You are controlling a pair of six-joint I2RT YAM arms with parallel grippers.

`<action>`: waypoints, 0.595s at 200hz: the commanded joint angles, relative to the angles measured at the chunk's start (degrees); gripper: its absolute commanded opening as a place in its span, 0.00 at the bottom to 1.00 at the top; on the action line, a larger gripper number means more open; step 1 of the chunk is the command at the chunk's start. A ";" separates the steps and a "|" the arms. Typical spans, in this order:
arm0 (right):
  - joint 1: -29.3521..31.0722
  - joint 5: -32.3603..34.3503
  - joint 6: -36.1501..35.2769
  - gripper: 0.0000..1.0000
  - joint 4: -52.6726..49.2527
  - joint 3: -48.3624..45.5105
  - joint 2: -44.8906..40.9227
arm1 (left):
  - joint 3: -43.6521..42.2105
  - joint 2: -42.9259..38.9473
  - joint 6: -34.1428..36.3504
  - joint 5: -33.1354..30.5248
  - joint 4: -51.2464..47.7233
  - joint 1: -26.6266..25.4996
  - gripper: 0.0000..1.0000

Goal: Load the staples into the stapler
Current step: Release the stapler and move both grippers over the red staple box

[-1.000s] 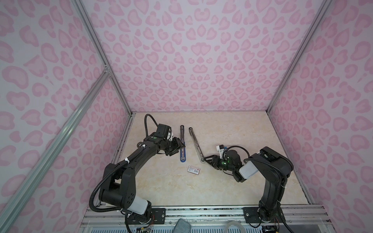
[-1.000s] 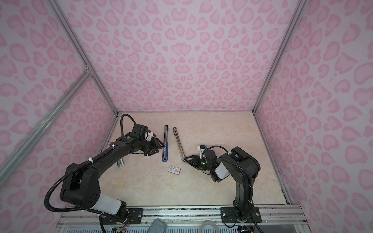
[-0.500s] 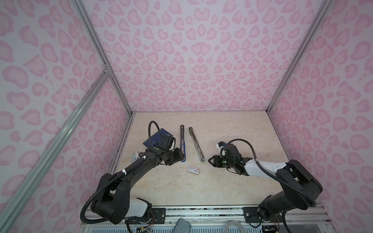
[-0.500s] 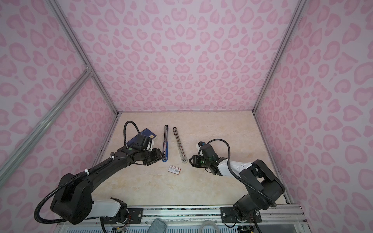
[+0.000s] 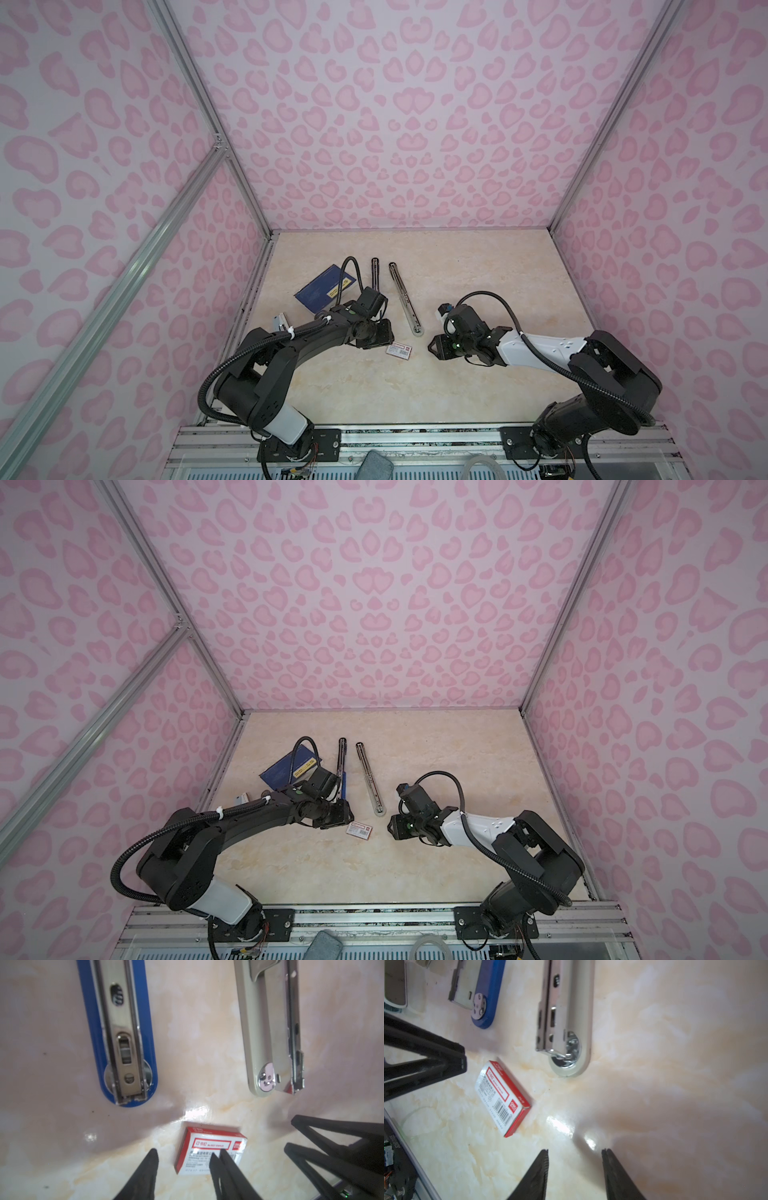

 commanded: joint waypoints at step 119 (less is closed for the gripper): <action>-2.65 5.73 0.14 0.32 5.04 14.02 15.36 | -7.05 -5.62 -2.01 -3.02 4.67 0.03 0.53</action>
